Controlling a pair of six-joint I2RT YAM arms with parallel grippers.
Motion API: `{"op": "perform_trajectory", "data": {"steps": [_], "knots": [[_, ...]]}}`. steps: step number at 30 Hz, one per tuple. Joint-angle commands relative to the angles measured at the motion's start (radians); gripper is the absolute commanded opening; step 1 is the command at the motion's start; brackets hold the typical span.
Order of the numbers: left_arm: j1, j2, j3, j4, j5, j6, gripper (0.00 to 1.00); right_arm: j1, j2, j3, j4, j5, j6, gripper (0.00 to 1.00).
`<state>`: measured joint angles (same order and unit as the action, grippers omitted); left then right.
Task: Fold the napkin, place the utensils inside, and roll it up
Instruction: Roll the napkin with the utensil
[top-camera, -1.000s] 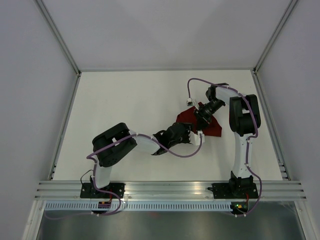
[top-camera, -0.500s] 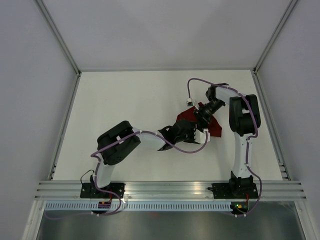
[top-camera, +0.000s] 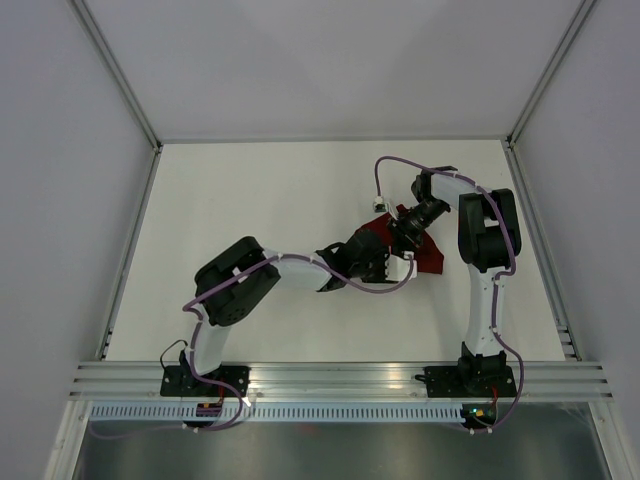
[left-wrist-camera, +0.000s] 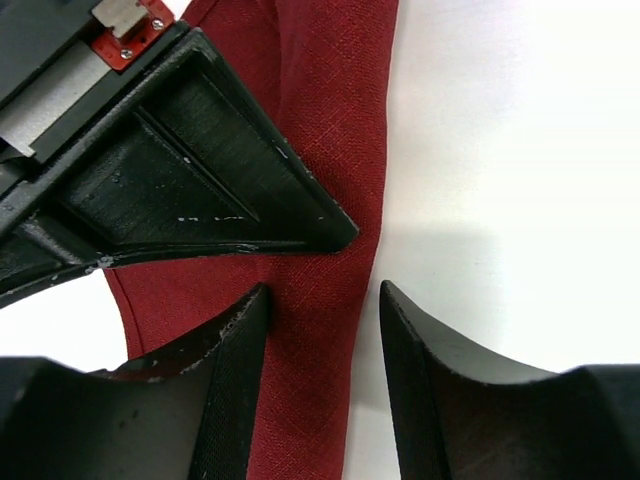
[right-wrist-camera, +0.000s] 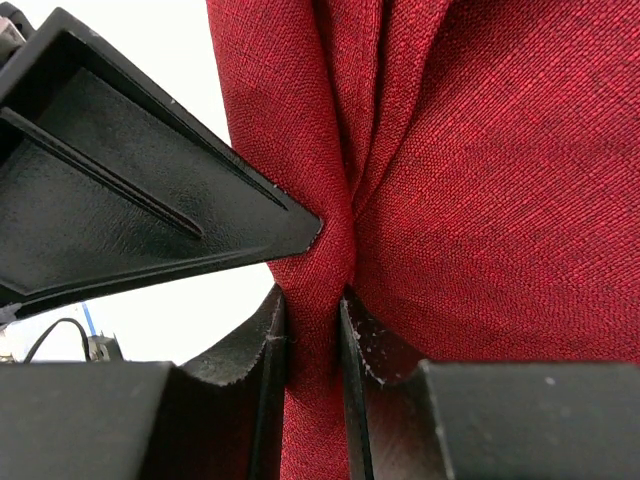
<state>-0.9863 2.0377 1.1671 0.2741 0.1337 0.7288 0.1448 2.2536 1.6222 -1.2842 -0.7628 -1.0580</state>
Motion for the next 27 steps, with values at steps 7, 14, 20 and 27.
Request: {"op": "perform_trajectory", "data": {"steps": [7,14,20,27], "knots": [[0.018,0.038,0.130,-0.211,0.104,-0.098,0.24,0.004,0.005,-0.039,0.155,0.085,0.001,0.22],[0.020,0.082,0.265,-0.440,0.181,-0.161,0.02,0.004,-0.141,-0.123,0.361,0.083,0.183,0.57],[0.020,0.107,0.336,-0.579,0.228,-0.223,0.02,-0.036,-0.262,-0.182,0.598,0.170,0.493,0.62],[0.020,0.141,0.401,-0.702,0.294,-0.296,0.02,-0.122,-0.367,-0.251,0.741,0.322,0.679,0.62]]}}
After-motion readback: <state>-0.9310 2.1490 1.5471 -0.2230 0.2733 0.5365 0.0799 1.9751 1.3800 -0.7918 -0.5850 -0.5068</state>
